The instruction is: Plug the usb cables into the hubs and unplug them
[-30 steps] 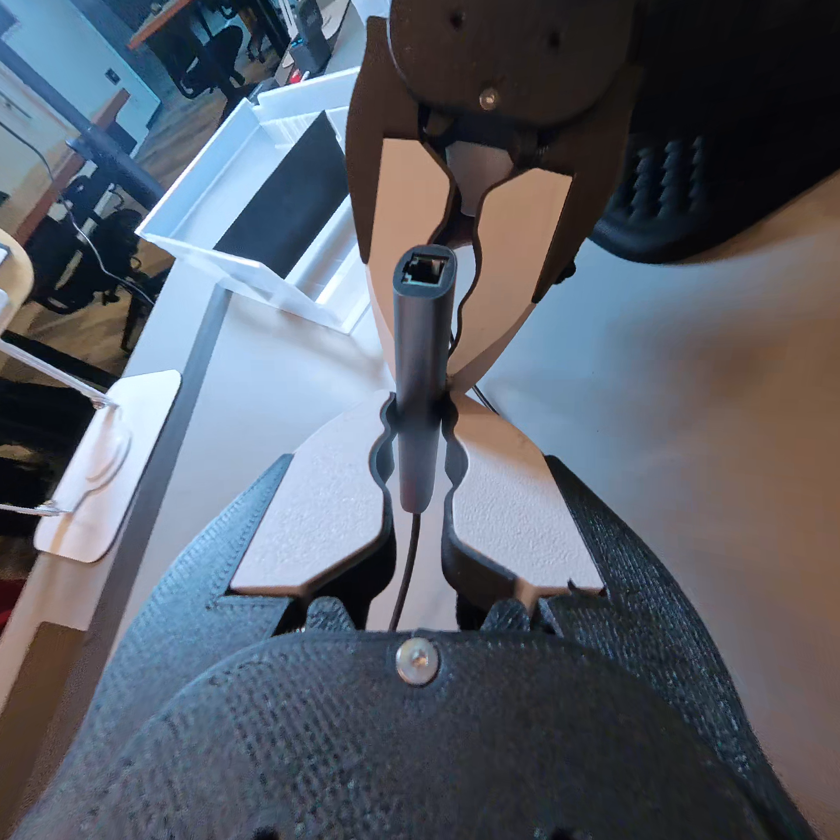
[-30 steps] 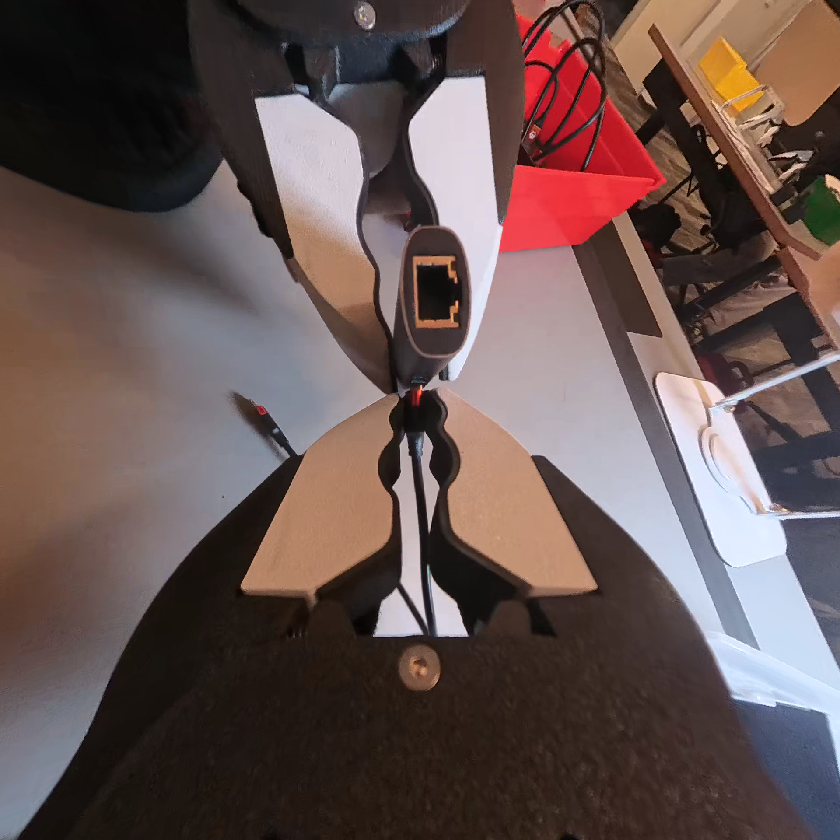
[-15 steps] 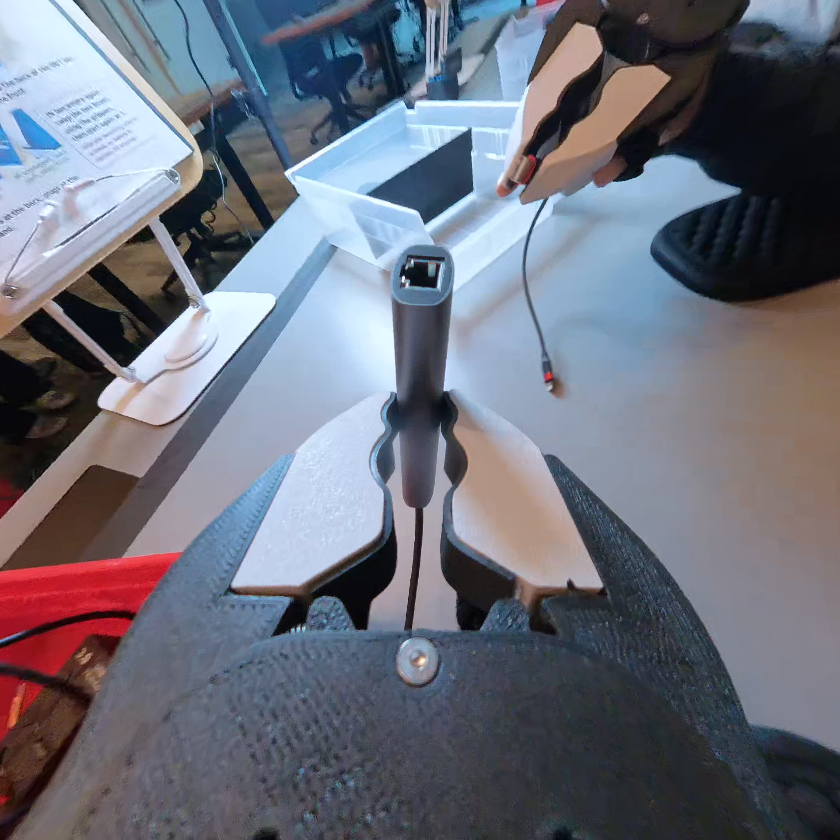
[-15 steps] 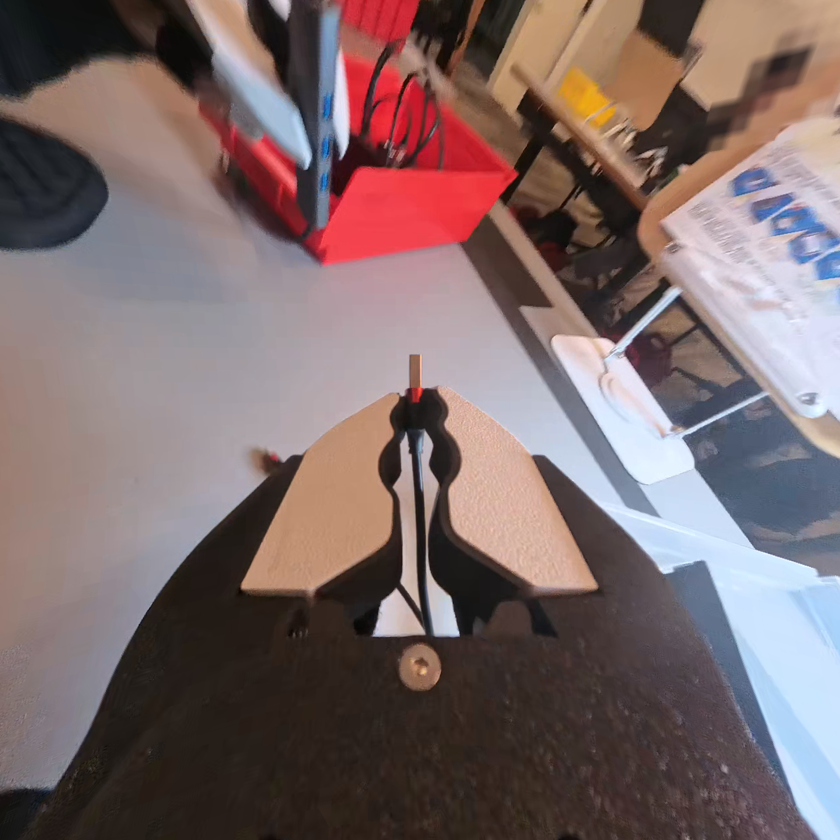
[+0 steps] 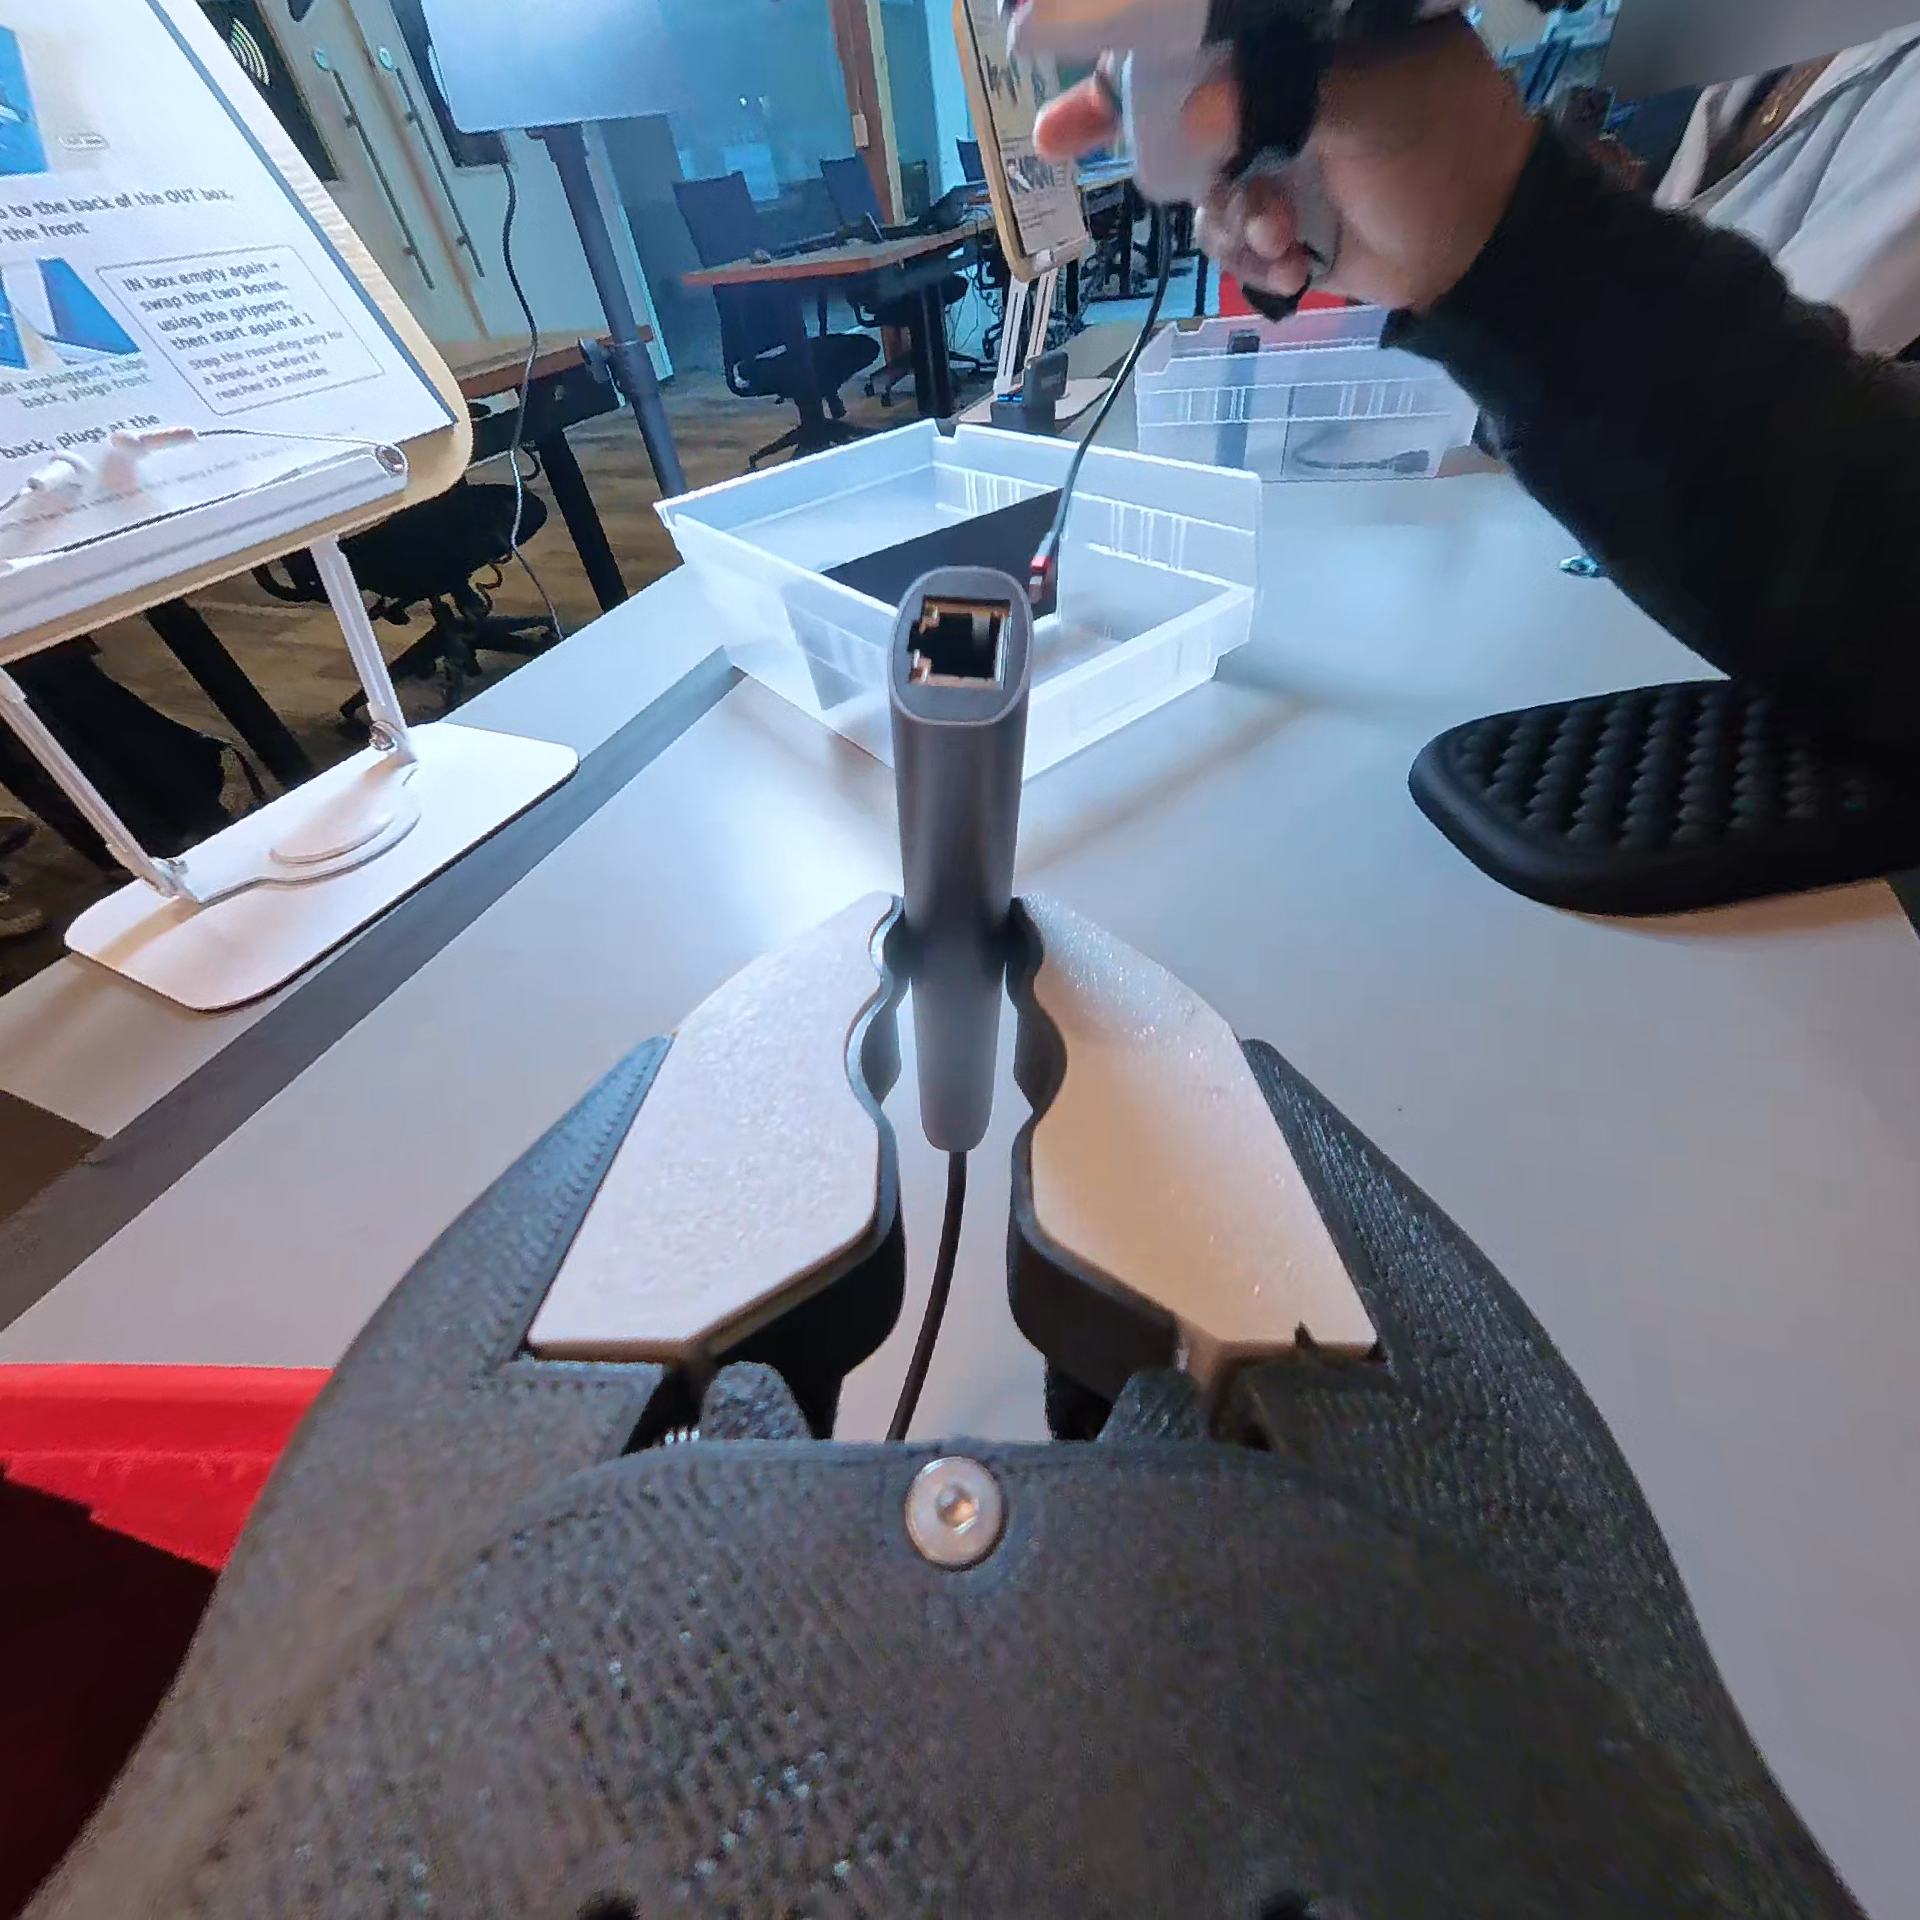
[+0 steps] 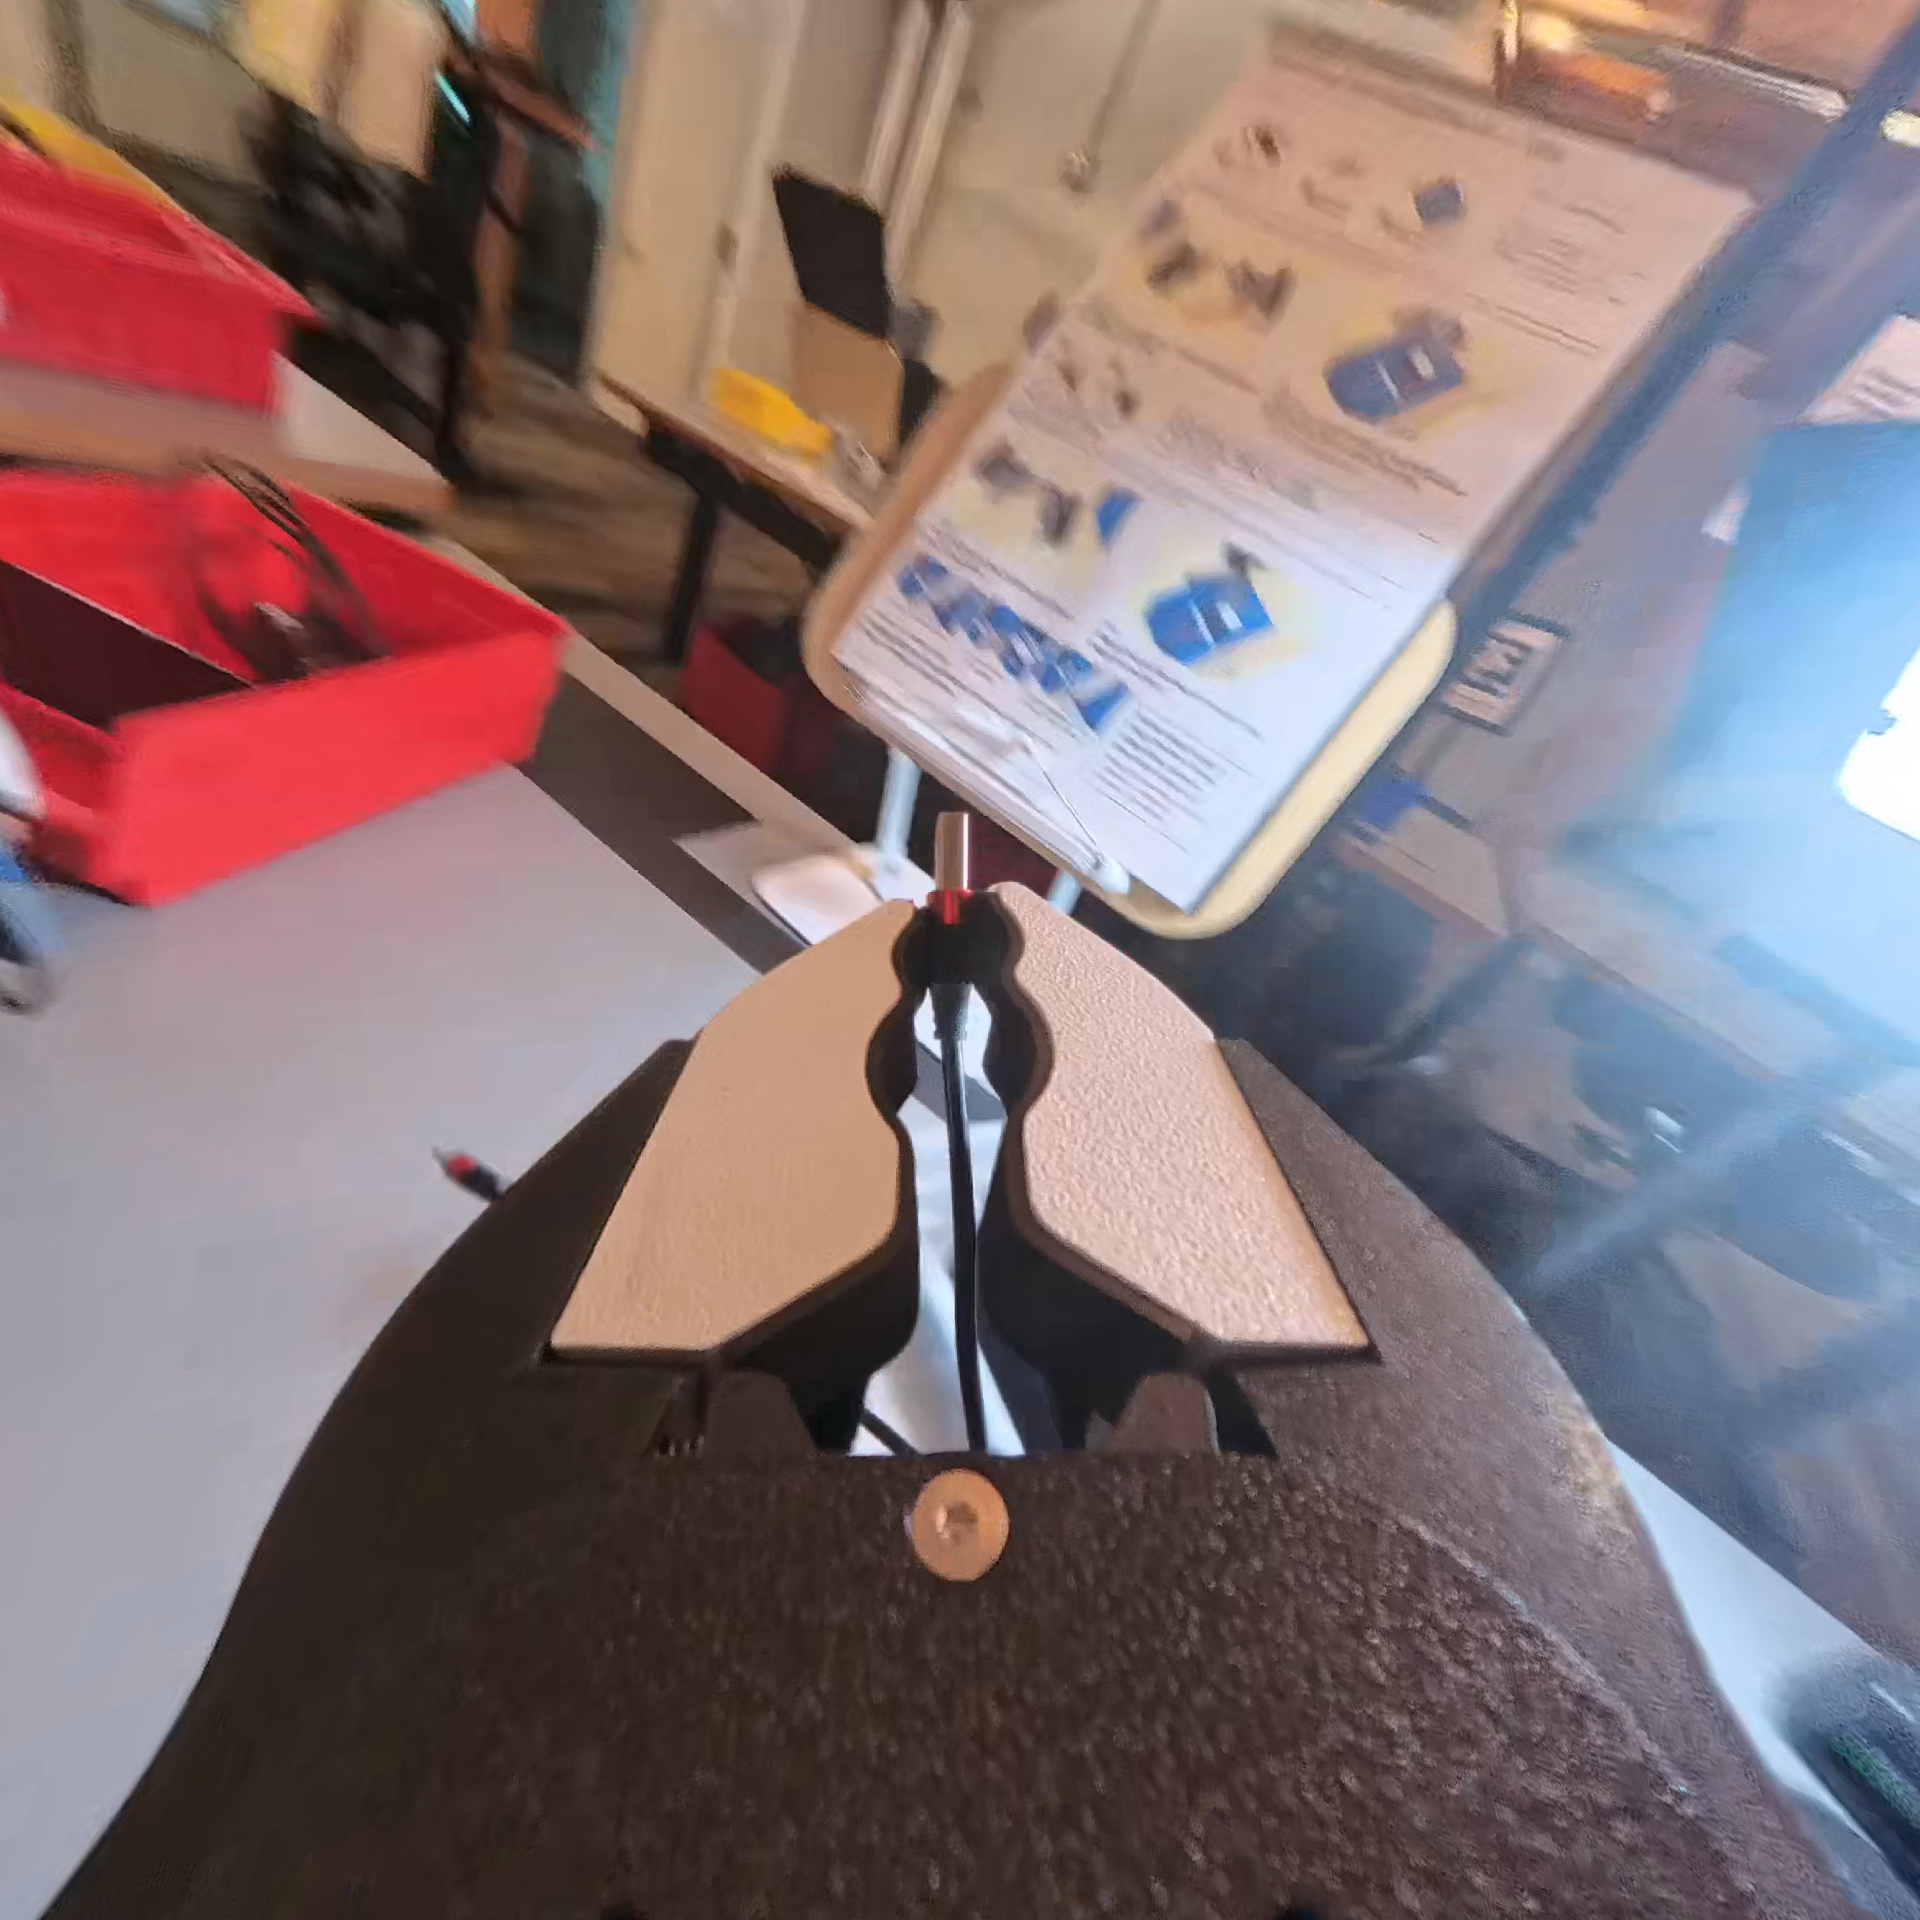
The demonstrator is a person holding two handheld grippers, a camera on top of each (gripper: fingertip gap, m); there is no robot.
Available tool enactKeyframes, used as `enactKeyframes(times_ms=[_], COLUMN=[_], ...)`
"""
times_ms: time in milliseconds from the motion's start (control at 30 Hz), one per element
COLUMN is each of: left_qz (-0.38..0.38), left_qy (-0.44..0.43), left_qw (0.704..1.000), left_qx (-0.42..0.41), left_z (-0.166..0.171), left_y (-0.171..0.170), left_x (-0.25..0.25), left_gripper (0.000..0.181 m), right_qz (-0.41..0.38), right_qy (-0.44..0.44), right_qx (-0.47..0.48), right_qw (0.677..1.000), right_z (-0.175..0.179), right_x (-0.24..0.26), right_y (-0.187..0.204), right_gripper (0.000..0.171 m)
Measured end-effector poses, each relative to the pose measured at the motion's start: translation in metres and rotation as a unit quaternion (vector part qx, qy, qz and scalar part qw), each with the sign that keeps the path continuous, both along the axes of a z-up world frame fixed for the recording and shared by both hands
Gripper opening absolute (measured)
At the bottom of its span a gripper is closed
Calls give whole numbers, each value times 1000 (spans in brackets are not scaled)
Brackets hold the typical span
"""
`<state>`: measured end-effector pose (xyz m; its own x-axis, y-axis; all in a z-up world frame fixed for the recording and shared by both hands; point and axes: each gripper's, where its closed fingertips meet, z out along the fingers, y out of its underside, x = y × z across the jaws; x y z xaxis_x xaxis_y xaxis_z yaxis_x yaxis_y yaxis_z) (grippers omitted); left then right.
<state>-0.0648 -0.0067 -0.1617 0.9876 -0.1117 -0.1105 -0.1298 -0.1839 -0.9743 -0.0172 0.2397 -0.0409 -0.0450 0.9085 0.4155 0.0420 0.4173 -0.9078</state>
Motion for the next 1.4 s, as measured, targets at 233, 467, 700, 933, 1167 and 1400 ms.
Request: enactKeyframes(times_ms=[233,467,700,933,1167,1400], left_qz=[-44,-73,-118,-104,-3,21], left_qy=[-73,-127,-154,-129,-94,-82], left_qw=[994,984,975,980,989,992], left_qx=[67,101,110,109,115,89], left_z=[27,41,42,34,38,24], left_y=[-4,-5,0,5,-6,-4], left_x=[13,22,45,46,-2,-14], left_gripper=[17,17,17,18,33,30], right_qz=[-164,-9,339,382,266,-13], right_qy=[-163,-86,-173,-199,-105,-94], right_qx=[44,-36,-72,-56,-18,131], right_qw=[972,996,922,901,958,987], right_z=[-100,-59,-90,-120,-30,32], right_x=[-14,-14,1,-6,-16,-57], right_y=[69,-8,-192,-252,-162,14], right_gripper=[11,32,32,18,16,16])
